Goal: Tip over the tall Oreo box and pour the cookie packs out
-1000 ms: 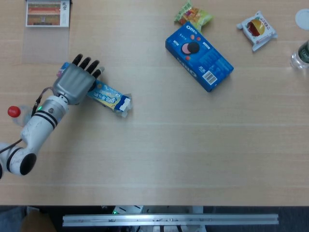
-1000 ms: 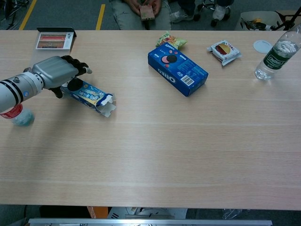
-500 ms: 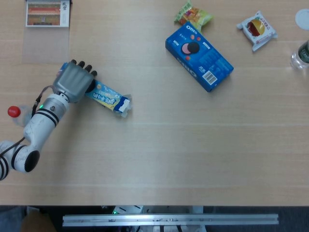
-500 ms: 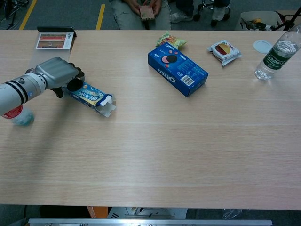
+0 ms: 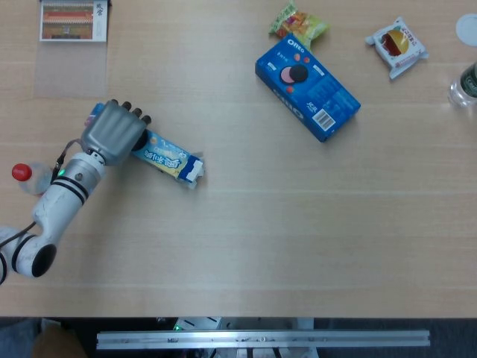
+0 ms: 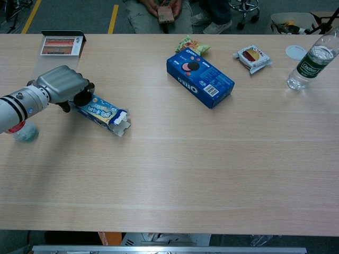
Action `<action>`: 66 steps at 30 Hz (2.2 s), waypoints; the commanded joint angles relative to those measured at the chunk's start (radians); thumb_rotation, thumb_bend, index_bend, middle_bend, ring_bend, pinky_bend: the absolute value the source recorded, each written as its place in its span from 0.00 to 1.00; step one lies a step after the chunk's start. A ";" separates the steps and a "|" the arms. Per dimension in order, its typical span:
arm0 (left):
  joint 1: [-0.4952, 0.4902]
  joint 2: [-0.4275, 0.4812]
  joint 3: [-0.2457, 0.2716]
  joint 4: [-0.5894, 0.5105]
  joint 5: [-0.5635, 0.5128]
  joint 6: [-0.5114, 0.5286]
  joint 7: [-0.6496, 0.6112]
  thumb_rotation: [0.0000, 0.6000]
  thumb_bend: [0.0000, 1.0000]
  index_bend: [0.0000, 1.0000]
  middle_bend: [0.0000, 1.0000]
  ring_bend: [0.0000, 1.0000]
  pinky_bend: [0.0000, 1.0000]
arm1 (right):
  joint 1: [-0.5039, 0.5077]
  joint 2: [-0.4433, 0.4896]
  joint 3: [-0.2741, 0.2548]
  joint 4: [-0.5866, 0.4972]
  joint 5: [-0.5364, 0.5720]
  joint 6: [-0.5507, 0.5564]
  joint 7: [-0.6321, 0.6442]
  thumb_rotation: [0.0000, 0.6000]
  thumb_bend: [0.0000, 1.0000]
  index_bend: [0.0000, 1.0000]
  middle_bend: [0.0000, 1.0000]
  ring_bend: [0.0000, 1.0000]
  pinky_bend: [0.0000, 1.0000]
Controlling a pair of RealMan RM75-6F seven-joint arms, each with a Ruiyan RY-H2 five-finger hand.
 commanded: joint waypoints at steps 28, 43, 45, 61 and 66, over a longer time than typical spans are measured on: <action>0.066 0.000 -0.013 -0.293 0.135 0.404 0.449 1.00 0.27 0.37 0.36 0.33 0.50 | -0.006 -0.007 -0.004 0.022 0.001 0.002 0.024 1.00 0.18 0.37 0.40 0.39 0.42; 0.078 -0.090 0.004 -0.108 0.225 0.419 0.526 1.00 0.27 0.36 0.36 0.33 0.50 | -0.014 -0.017 -0.004 0.056 0.012 -0.001 0.058 1.00 0.18 0.37 0.40 0.39 0.42; 0.080 -0.097 -0.005 -0.086 0.228 0.424 0.531 1.00 0.27 0.36 0.35 0.33 0.50 | -0.014 -0.018 -0.005 0.059 0.013 -0.003 0.060 1.00 0.18 0.37 0.40 0.39 0.42; 0.075 -0.107 -0.095 0.022 0.176 0.412 0.507 1.00 0.27 0.36 0.35 0.32 0.50 | -0.016 -0.017 -0.007 0.055 0.010 -0.006 0.053 1.00 0.18 0.37 0.40 0.39 0.42; 0.082 -0.069 -0.116 0.000 0.102 0.344 0.445 1.00 0.27 0.36 0.35 0.32 0.50 | -0.014 -0.019 -0.008 0.054 0.009 -0.010 0.051 1.00 0.18 0.37 0.40 0.39 0.42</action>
